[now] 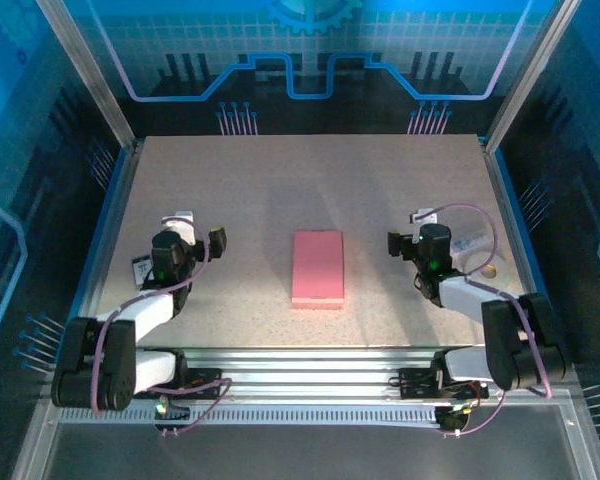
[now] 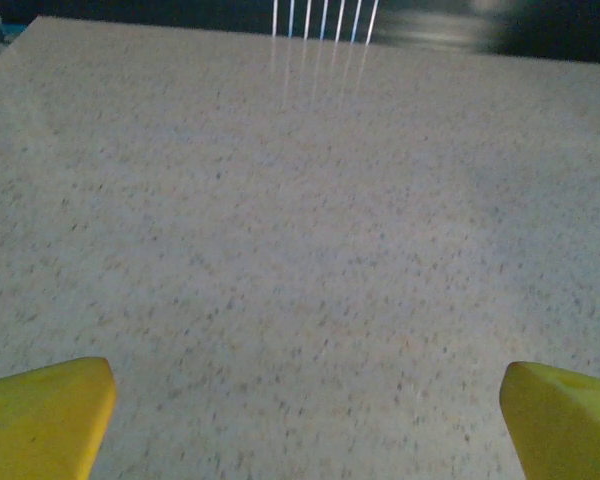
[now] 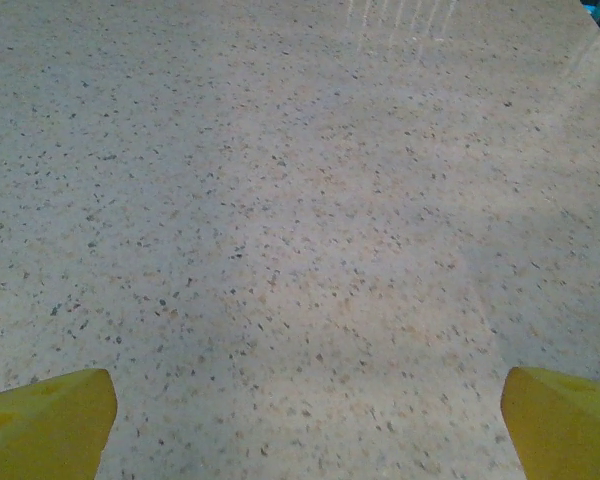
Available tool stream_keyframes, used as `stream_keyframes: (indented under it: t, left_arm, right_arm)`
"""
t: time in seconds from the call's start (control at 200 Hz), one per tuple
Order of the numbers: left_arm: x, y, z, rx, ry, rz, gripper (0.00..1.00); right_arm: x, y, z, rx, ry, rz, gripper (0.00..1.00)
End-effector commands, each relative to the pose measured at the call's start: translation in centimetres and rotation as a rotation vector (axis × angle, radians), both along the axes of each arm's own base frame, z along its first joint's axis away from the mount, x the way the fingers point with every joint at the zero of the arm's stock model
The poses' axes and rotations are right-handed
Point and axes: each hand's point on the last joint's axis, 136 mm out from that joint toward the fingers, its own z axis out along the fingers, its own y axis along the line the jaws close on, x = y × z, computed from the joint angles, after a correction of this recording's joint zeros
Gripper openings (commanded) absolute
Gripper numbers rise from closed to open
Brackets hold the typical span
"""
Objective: Fold the paper box
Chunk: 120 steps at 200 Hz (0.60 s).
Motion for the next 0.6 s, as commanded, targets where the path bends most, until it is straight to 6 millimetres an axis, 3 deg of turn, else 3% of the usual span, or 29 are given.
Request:
stream_keyframes:
  t: [0.0,0.08,0.205,0.295,0.595]
  left_arm:
    - [1.2,-0.8,1.2,0.006,-0.113,-0.063,0.99]
    - [1.6,-1.2,0.0,0.002,-0.121,-0.087,0.99]
    - [2.2,-0.8,-1.8,0.001,-0.083,-0.065,0.99]
    - [3.3,-1.6,-1.8,-0.005,-0.030,-0.113,0.99]
    - [3.6,-0.3,-1.9,-0.007,-0.016,-0.041,1.00]
  right_arm:
    - [2.4,0.1,3.3,-0.027,-0.160,0.026,1.00]
    - [3.0,0.1,1.8,-0.026,-0.149,0.034,1.00]
    - [2.9,-0.4,1.1,0.024,-0.157,0.043,1.00]
    - [2.8,0.2,0.7,0.025,-0.155,0.081,1.00]
    - [2.9,-0.2,1.0,0.025,-0.174,0.063,1.00]
